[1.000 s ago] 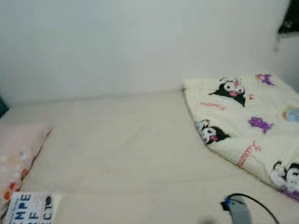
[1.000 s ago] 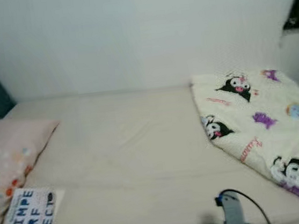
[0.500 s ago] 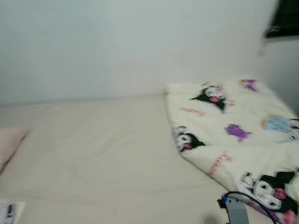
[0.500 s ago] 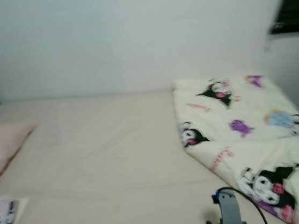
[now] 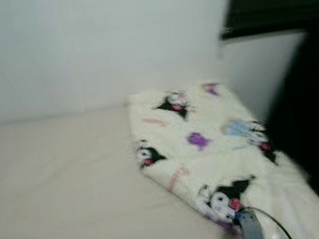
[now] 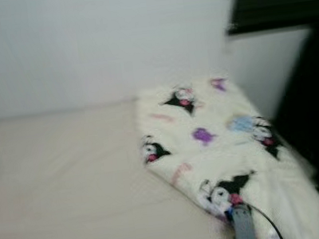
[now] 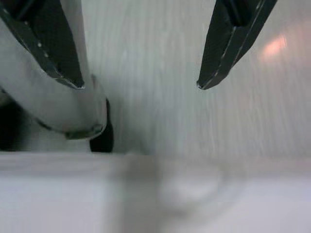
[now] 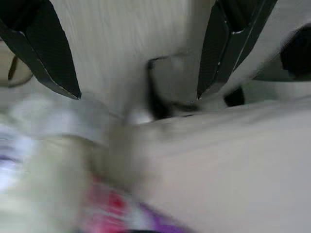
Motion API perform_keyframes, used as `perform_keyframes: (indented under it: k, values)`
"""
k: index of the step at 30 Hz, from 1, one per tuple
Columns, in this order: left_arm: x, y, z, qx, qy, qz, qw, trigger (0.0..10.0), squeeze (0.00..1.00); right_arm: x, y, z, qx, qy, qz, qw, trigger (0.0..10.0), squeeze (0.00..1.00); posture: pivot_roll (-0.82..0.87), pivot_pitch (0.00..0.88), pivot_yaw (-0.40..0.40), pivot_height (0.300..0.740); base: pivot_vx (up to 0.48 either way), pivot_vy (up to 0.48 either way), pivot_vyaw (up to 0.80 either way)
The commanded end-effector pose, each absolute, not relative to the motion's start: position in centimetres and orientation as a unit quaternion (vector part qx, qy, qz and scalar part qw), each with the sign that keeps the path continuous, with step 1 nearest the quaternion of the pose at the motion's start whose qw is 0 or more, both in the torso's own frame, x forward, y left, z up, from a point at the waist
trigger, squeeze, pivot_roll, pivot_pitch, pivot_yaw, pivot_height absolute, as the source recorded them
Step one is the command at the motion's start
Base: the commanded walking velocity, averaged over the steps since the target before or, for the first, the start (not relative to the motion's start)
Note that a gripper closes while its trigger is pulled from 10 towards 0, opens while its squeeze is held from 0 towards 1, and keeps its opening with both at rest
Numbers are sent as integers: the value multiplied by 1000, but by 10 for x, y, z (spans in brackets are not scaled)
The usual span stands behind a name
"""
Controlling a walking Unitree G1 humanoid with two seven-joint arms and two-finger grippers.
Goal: Clean up the room
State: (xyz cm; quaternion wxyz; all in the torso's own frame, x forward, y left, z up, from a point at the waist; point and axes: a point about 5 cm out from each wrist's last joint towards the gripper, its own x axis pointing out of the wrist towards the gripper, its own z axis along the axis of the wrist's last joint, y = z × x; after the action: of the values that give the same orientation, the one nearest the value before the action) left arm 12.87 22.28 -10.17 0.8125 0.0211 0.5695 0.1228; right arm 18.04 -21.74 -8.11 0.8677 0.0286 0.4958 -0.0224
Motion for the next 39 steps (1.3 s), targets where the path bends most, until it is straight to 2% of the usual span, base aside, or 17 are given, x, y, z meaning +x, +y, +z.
perform_keyframes:
  k: [1, 6, 19, 28, 39]
  values:
    - [121, 222, -104, 25, 581, 120, 805, 10000, 0, 183, -218, -79, 33, 488, -27, 872, 10000, 0, -193, 0, 25, 740, 0, -461, -769]
    - [119, 223, -105, 29, 584, 120, 803, 10000, 0, 184, -220, -79, 30, 486, -28, 873, 10000, 0, -198, 0, 28, 740, 0, -429, 0]
    - [118, 228, -104, 34, 588, 142, 796, 10000, 0, 181, -220, -80, 26, 492, -25, 870, 10000, 0, -205, 0, 38, 740, 0, 0, 0]
    - [118, 230, -103, 44, 591, 149, 792, 10000, 0, 179, -221, -81, 27, 493, -25, 869, 10000, 0, -208, 0, 40, 740, -268, 402, 0]
    - [118, 231, -103, 49, 591, 153, 791, 10000, 0, 178, -219, -81, 30, 493, -19, 869, 10000, 0, -206, 0, 37, 740, 0, 0, 0]
